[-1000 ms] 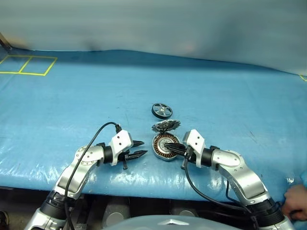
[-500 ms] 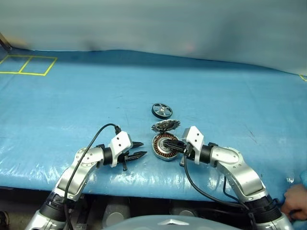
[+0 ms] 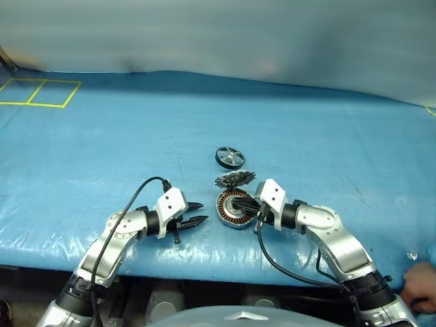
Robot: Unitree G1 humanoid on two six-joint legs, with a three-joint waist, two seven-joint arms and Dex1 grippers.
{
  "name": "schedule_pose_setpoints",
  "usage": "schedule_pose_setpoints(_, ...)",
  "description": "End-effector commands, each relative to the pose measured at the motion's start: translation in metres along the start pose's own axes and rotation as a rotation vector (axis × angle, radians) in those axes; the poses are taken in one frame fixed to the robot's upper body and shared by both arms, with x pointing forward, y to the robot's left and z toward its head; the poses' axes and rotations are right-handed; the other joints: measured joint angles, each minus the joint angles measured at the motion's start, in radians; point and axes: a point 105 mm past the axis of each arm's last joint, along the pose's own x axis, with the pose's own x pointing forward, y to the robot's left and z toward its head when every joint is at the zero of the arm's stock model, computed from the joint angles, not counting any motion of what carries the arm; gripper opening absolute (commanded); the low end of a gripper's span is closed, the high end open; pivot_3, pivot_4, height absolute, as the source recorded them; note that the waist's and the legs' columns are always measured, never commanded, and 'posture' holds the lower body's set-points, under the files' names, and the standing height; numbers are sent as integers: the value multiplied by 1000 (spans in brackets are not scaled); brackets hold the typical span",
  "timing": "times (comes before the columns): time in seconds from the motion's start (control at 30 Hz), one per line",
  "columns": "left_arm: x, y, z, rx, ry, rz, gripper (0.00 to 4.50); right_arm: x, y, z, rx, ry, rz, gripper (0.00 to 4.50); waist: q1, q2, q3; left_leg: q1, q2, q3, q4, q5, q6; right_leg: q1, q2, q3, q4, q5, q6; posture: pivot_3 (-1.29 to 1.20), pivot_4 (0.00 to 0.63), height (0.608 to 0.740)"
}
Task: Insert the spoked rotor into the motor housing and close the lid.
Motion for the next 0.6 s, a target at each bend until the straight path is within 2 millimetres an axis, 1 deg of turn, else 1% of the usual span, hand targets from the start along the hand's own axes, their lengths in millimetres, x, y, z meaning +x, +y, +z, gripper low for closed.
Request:
schedule_pose_setpoints(0.03,-2,2,6,26,-20,8,1602,-3,1,-15,-71,112,0,34,0,0,0,0,0,0,0,0,0,0,0,0,0,0,0,0,150,740)
schedule_pose_setpoints(0.2,-1,2,6,27,-19,4,1602,-4,0,-21,-155,194,-5,34,3,-1,-1,1,0,0,0,0,0,1,0,0,0,0,0,0,150,740)
schedule_pose_setpoints(0.37,-1,2,6,28,-20,6,1602,-4,2,-24,-193,225,10,34,2,-2,-2,3,0,0,0,0,0,2,0,0,0,0,0,0,150,740)
schedule_pose_setpoints(0.43,-1,2,6,27,-19,8,1602,-2,3,-19,-171,187,13,34,2,-2,-2,3,0,0,0,0,0,2,0,0,0,0,0,0,150,740)
schedule_pose_setpoints(0.5,-2,3,5,25,-19,14,1602,-1,4,-7,-122,104,6,34,3,-2,-2,3,0,0,0,0,0,3,0,0,0,0,0,0,150,740)
schedule_pose_setpoints(0.6,-3,4,5,23,-19,22,1602,-2,3,5,-83,30,-6,34,2,-2,-2,2,0,0,0,0,0,2,0,0,0,0,0,0,150,740)
